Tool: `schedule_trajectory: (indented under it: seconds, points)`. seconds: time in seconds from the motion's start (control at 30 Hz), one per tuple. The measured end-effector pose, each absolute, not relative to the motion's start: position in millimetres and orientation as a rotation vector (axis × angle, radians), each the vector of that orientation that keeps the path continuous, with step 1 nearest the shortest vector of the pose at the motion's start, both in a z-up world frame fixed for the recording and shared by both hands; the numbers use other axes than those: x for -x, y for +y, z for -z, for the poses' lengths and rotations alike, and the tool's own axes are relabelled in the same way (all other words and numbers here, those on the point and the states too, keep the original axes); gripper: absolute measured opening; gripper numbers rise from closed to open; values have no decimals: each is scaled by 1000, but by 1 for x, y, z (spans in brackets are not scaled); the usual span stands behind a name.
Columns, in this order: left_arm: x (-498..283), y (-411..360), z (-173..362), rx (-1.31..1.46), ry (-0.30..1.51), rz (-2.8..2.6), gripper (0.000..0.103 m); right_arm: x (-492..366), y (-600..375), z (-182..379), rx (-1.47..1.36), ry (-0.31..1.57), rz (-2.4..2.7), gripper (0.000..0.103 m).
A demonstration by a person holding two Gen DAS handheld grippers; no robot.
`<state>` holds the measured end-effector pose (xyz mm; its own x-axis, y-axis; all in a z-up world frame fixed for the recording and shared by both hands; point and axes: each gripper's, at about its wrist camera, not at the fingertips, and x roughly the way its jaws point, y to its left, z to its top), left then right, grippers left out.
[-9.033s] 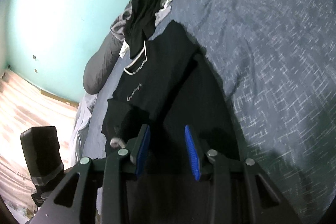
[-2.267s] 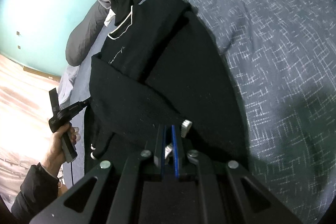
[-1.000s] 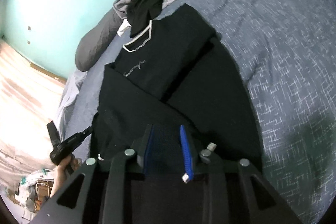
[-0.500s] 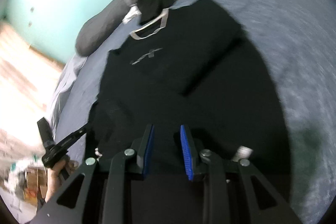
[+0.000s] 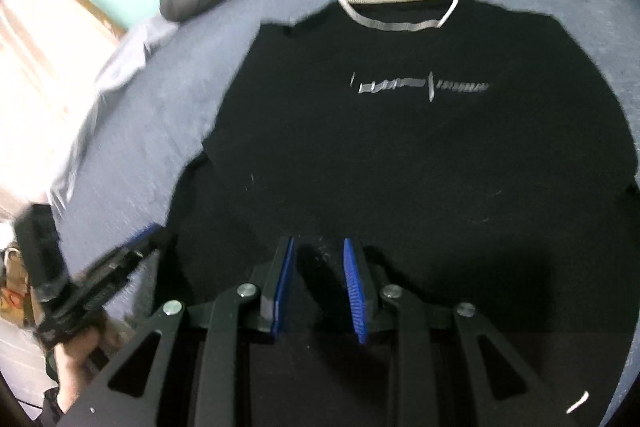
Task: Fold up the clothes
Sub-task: 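Open the right tool and lift it away from the sweatshirt, then move both tools down to the sweatshirt's white-trimmed hem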
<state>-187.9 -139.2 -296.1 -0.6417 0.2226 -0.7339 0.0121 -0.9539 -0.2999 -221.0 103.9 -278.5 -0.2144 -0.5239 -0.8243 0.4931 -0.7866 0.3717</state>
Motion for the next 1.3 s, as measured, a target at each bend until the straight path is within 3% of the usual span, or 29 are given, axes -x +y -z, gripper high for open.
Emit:
schedule_trajectory:
  seconds: [0.43,0.8,1.1,1.3]
  points:
    - [186,-144,290,1243,-478,-2707,27,187,198,305,-1521,7,2095,18]
    - [184,-146,291,1254,-476,-2705,27,214,222,274,-1439,-153,2201,16]
    - [183,-155,291,1268,-487,-2715,27,225,239,306,-1572,-197,2225,16]
    - [175,-156,283,1272,-471,-2719,27,205,280,298,-1573,-266,2264,16]
